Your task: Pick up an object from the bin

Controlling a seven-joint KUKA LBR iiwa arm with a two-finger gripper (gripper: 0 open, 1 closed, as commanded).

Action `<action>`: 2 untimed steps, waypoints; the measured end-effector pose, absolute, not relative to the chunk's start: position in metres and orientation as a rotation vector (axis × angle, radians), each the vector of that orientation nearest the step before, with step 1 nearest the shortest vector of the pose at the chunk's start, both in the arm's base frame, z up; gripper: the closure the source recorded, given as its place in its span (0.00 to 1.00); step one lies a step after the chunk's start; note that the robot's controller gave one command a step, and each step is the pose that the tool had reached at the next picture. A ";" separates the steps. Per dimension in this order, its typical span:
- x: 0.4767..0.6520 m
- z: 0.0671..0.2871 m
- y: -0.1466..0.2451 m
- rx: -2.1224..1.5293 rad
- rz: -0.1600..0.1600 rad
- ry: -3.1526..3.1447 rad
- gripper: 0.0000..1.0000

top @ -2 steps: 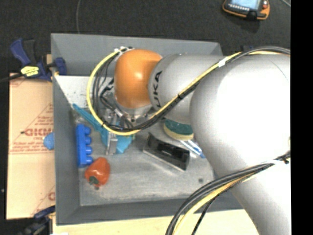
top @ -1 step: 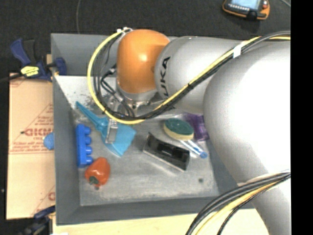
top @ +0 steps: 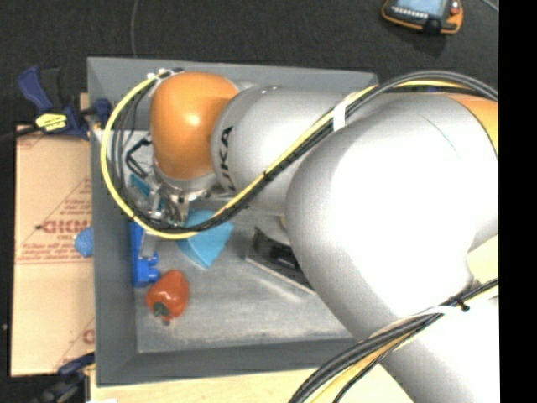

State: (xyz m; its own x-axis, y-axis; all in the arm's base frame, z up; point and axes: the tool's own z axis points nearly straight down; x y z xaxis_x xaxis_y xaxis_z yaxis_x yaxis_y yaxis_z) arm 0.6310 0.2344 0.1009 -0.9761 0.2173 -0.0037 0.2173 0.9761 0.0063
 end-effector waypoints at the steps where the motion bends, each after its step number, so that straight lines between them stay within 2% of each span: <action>1: 0.650 0.072 0.172 0.398 0.013 3.094 0.00; 2: 0.629 0.075 0.224 -0.271 -0.015 3.102 1.00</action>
Offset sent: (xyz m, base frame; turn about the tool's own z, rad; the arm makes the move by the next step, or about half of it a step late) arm -0.0098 0.0021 -0.0309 -0.4051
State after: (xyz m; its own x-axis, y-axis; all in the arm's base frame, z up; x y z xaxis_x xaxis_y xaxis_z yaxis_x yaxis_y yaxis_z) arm 0.6293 0.2238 0.0752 -0.9845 -0.1736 -0.0264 -0.1733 0.9848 -0.0118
